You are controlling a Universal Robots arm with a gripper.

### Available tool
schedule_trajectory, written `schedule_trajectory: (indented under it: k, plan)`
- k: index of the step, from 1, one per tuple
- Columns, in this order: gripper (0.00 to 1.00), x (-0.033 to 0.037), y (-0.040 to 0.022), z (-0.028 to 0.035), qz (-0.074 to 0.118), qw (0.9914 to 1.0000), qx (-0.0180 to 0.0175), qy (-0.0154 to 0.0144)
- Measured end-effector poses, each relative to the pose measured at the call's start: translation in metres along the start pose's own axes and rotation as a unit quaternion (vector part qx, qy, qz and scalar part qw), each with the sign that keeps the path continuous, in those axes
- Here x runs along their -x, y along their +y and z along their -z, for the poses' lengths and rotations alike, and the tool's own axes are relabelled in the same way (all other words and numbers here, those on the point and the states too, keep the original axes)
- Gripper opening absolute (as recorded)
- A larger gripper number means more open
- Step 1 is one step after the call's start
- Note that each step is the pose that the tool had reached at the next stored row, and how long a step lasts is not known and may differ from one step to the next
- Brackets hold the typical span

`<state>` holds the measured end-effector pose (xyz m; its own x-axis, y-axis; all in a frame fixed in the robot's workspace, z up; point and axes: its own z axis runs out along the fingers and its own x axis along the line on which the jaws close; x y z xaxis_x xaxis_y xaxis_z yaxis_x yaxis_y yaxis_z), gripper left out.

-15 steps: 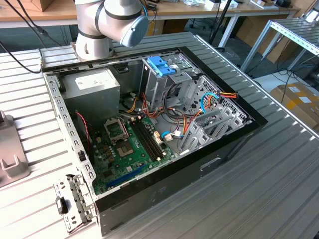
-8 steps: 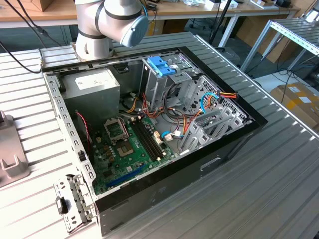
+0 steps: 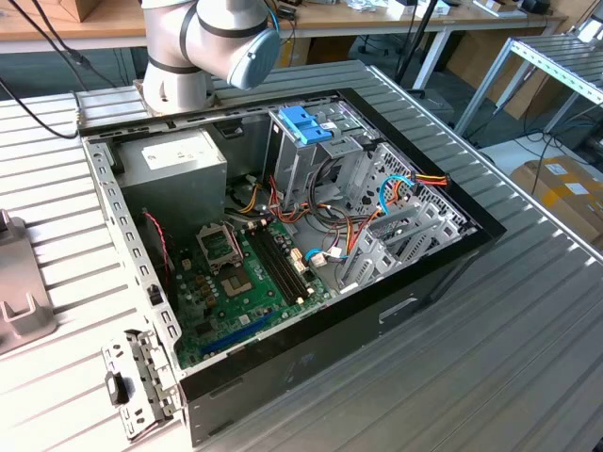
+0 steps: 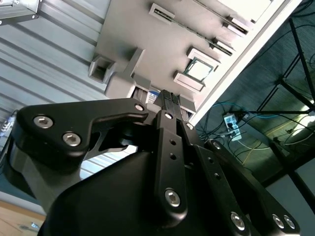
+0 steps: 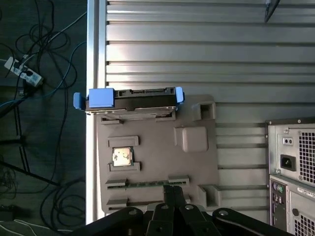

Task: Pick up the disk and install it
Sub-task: 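Pick up the disk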

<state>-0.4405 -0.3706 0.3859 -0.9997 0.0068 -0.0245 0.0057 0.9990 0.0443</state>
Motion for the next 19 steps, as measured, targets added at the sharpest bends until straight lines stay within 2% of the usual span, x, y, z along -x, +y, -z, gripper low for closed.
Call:
schedule_trajectory:
  k: [19]
  plan:
    - [0.11,0.0,0.0,0.0,0.027,0.99964,0.0007,0.0012]
